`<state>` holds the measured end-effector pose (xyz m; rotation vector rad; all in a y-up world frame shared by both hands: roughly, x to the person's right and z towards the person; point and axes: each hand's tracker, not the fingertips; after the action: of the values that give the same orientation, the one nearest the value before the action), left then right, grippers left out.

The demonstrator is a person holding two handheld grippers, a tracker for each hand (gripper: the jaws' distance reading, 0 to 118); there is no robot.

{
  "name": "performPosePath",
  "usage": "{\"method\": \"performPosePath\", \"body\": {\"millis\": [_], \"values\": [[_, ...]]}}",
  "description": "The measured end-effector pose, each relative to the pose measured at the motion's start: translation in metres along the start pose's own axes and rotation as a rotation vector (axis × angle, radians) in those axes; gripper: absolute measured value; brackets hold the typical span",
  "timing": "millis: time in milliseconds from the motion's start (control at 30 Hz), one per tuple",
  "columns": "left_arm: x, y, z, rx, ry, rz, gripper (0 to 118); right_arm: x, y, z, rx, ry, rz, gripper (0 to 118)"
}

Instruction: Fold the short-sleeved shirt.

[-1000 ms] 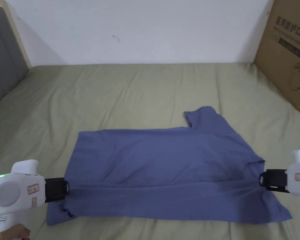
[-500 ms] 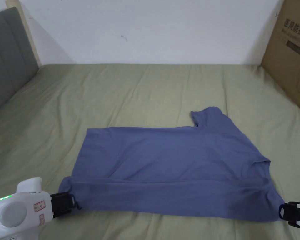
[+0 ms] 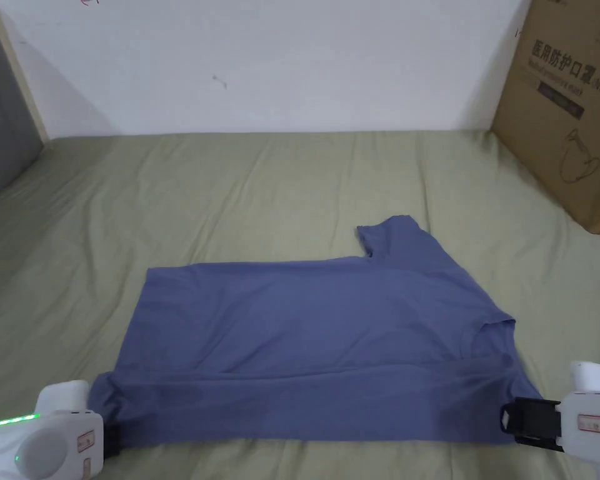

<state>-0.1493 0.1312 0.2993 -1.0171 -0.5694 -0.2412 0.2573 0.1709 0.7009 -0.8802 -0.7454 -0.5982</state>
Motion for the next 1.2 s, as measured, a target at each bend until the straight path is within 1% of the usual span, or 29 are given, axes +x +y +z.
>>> {"method": "performPosePath", "body": {"millis": [67, 100, 133, 167, 200, 233, 267, 300, 333, 367, 400, 500, 600, 700, 733, 800, 833, 900, 933, 967, 1033, 1067, 1100, 1133, 1167, 1200], "values": [[-0.004, 0.002, 0.002, -0.003, -0.017, 0.011, 7, 0.006, 0.009, -0.018, 0.001, 0.007, 0.014, 81], [-0.007, 0.003, 0.002, -0.007, -0.028, 0.022, 7, 0.01, 0.011, -0.032, -0.023, -0.002, 0.002, 78], [-0.009, 0.005, 0.002, -0.012, -0.035, 0.03, 7, 0.015, 0.01, -0.046, -0.077, -0.023, -0.046, 66], [-0.01, 0.005, 0.001, -0.013, -0.04, 0.035, 7, 0.019, 0.008, -0.055, -0.113, -0.018, -0.078, 54], [-0.01, 0.006, 0.001, -0.015, -0.044, 0.039, 7, 0.019, 0.005, -0.059, -0.13, -0.009, -0.1, 49], [-0.01, 0.006, 0.004, -0.017, -0.048, 0.04, 7, 0.013, 0.001, -0.052, -0.087, -0.04, -0.054, 44], [-0.01, 0.006, 0.005, -0.016, -0.049, 0.039, 7, 0.009, 0.001, -0.046, -0.059, -0.04, -0.013, 37], [-0.01, 0.007, 0.007, -0.014, -0.052, 0.036, 7, 0.007, 0.0, -0.039, -0.062, 0.022, 0.0, 28], [-0.011, 0.008, 0.008, -0.011, -0.055, 0.036, 7, 0.006, 0.002, -0.038, -0.073, 0.072, -0.014, 5], [-0.011, 0.009, 0.011, -0.011, -0.056, 0.034, 7, 0.004, 0.006, -0.038, -0.074, 0.022, -0.016, 5], [-0.011, 0.01, 0.013, -0.01, -0.06, 0.031, 7, 0.003, 0.007, -0.038, -0.071, 0.003, 0.014, 5], [-0.014, 0.013, 0.022, -0.001, -0.069, 0.018, 7, 0.003, 0.01, -0.026, -0.059, 0.004, -0.001, 5], [-0.018, 0.015, 0.035, 0.013, -0.086, 0.0, 7, 0.009, 0.013, -0.008, -0.022, 0.028, -0.015, 5], [-0.02, 0.01, 0.053, 0.014, -0.104, 0.0, 7, 0.019, 0.01, 0.009, -0.008, 0.083, -0.031, 5], [-0.021, 0.006, 0.059, 0.014, -0.098, -0.002, 7, 0.022, 0.006, 0.015, -0.016, 0.08, -0.03, 5], [-0.022, -0.008, 0.069, 0.013, -0.094, -0.003, 7, 0.025, -0.006, 0.025, -0.018, 0.073, 0.0, 5], [-0.024, -0.017, 0.072, 0.001, -0.105, 0.0, 7, 0.027, -0.016, 0.029, -0.03, 0.051, 0.012, 5], [-0.024, -0.034, 0.073, -0.032, -0.098, -0.008, 7, 0.034, -0.034, 0.031, -0.049, 0.053, -0.005, 5], [-0.023, -0.044, 0.071, -0.052, -0.083, -0.018, 7, 0.036, -0.044, 0.031, -0.076, 0.045, -0.028, 5], [-0.023, -0.051, 0.069, -0.076, -0.069, -0.028, 7, 0.037, -0.052, 0.03, -0.09, 0.046, -0.025, 5], [-0.029, -0.061, 0.053, -0.096, -0.051, -0.037, 7, 0.035, -0.066, 0.022, -0.116, 0.021, 0.018, 5], [-0.03, -0.062, 0.05, -0.1, -0.055, -0.028, 12, 0.035, -0.069, 0.018, -0.122, 0.022, 0.018, 9], [-0.03, -0.062, 0.049, -0.092, -0.058, -0.01, 24, 0.034, -0.069, 0.015, -0.134, 0.015, 0.007, 20], [-0.029, -0.059, 0.051, -0.087, -0.043, 0.002, 47, 0.031, -0.067, 0.013, -0.147, -0.006, 0.003, 36], [-0.028, -0.055, 0.053, -0.083, -0.012, 0.004, 88, 0.029, -0.065, 0.014, -0.146, -0.039, 0.014, 58], [-0.028, -0.051, 0.056, -0.069, 0.016, -0.006, 107, 0.026, -0.062, 0.017, -0.134, -0.066, 0.036, 66]]}}
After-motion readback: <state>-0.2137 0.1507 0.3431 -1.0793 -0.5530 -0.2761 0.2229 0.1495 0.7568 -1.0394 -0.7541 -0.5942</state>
